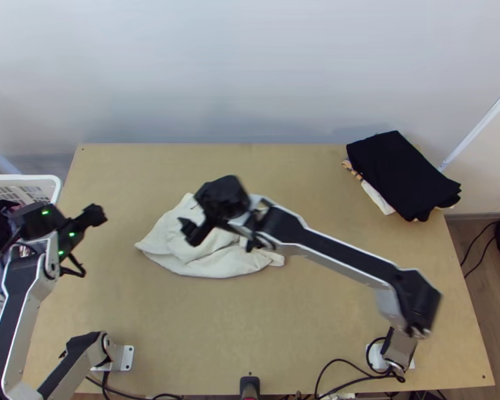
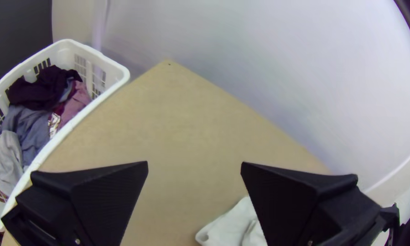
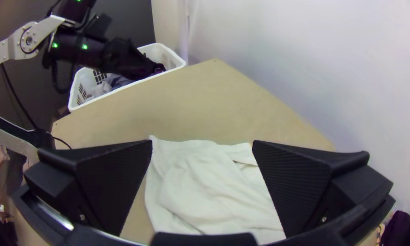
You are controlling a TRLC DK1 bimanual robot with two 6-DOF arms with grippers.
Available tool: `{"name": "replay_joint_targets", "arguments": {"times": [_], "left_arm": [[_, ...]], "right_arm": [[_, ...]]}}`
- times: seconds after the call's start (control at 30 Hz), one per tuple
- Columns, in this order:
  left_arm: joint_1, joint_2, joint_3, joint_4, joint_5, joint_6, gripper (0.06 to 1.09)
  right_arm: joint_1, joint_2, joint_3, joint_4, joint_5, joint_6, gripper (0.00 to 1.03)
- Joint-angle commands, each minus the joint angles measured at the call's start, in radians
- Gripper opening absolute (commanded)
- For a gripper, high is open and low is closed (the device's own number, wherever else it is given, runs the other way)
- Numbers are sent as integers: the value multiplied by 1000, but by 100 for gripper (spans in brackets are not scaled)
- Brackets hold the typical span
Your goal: Fold the t-shirt
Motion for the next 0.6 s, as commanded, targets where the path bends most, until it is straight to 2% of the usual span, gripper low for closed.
{"name": "replay_joint_targets", "arguments": {"times": [0.0,0.03,0.1,0.13,0.33,0.57], "left_arm": [[47,-30,-33,7,1,43,105],[58,-30,-38,6,0,48,105],[75,-30,-44,6,1,53,105],[80,-30,-47,6,1,53,105],[89,-15,-50,12,1,53,105],[90,-4,-52,30,1,53,105]], "right_arm": [[19,82,61,1,2,46,99],[23,105,76,-2,2,52,99],[26,151,109,-15,0,69,89],[27,173,122,-23,0,80,87],[46,296,234,-121,0,150,87],[81,385,310,-149,0,166,84]]}}
